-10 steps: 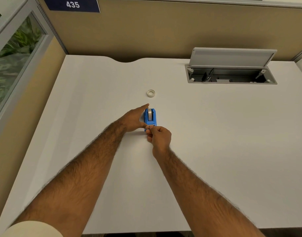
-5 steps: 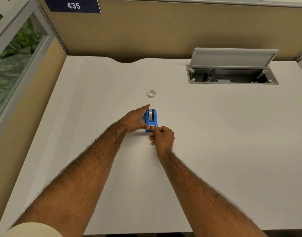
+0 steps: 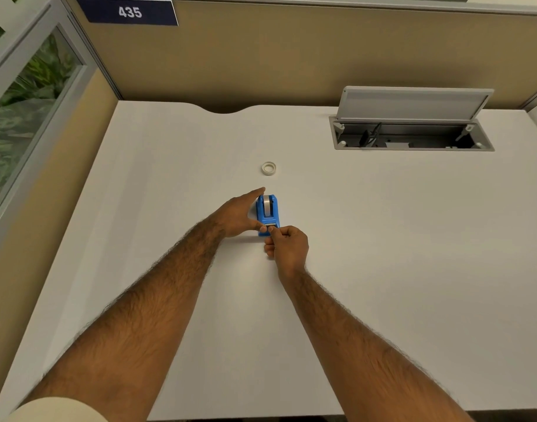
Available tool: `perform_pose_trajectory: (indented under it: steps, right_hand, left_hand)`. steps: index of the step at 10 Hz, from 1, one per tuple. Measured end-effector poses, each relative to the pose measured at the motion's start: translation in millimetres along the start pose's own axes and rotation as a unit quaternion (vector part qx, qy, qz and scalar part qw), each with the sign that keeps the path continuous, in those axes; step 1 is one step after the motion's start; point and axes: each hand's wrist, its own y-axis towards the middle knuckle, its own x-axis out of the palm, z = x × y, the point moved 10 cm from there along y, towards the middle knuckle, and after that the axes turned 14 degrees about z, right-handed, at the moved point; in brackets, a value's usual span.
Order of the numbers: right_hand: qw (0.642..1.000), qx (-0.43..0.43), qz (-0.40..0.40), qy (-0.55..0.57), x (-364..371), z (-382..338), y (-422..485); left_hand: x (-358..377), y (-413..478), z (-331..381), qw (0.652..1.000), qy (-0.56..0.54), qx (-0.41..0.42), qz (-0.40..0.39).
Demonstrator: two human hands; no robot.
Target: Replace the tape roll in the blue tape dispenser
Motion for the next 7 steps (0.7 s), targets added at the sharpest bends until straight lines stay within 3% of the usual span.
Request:
perform_pose_trajectory:
  steps: [6, 7]
  right_hand:
    - [1.0, -0.021, -0.003, -0.023, -19.7, -2.2, 9.5]
    - [0.988, -0.083, 0.035, -0.122, -42.1, -21.6, 20.3]
  left_hand:
    - [-3.8, -1.0, -25.5, 0.999, -0.011, -0.032, 0.003]
    - [-22.7, -4.4, -34.5, 0.997, -0.003, -0.038, 0.065]
